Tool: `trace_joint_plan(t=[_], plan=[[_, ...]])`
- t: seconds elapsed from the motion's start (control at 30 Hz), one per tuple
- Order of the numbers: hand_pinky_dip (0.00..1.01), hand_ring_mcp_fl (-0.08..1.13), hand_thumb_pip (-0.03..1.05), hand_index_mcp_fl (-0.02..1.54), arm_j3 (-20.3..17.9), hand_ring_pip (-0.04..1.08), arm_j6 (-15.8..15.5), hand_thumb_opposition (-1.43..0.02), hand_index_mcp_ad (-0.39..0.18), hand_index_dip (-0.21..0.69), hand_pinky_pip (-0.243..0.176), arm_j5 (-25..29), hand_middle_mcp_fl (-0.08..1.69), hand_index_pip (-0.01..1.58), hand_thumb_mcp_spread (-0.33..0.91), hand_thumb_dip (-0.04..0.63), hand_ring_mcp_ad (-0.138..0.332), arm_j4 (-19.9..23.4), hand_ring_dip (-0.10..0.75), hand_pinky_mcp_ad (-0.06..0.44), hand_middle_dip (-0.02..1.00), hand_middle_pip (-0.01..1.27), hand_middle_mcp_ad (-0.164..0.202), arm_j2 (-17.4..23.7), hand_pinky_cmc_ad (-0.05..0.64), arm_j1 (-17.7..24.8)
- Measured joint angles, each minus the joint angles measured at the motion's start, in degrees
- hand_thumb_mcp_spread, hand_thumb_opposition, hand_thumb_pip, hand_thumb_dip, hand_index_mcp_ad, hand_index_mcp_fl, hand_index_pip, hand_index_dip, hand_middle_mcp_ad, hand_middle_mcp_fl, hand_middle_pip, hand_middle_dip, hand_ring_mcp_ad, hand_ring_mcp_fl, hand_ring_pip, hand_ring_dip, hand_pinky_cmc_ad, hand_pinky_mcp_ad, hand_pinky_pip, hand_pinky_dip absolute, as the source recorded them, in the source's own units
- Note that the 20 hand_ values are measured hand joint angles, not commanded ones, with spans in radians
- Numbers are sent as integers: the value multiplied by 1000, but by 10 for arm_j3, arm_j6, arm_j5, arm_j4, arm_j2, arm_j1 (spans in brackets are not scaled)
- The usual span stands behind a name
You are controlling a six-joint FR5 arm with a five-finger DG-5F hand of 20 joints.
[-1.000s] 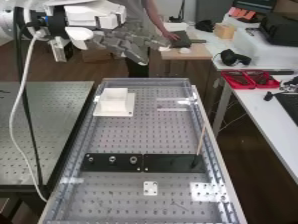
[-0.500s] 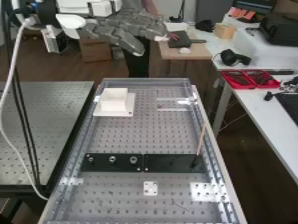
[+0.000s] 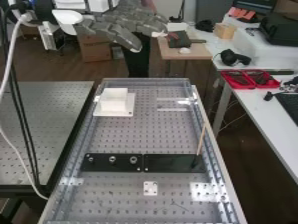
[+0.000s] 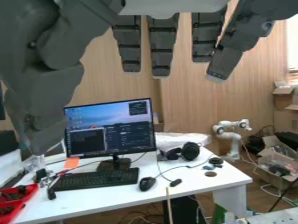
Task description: Grab the pcb board and place it in the clear container
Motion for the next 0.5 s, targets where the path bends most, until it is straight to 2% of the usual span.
trace_joint_plan(t=[0.1, 0.5], plan=[[679, 5, 450, 175, 1, 94, 2, -745, -40, 267, -108, 0, 138, 113, 269, 126, 216, -5, 44, 176, 202, 127, 70, 0, 349, 0], [679, 5, 450, 169, 0, 98, 16, -745, -40, 283, -105, -25, 136, 101, 269, 126, 213, -14, 44, 185, 204, 131, 66, -5, 349, 7]])
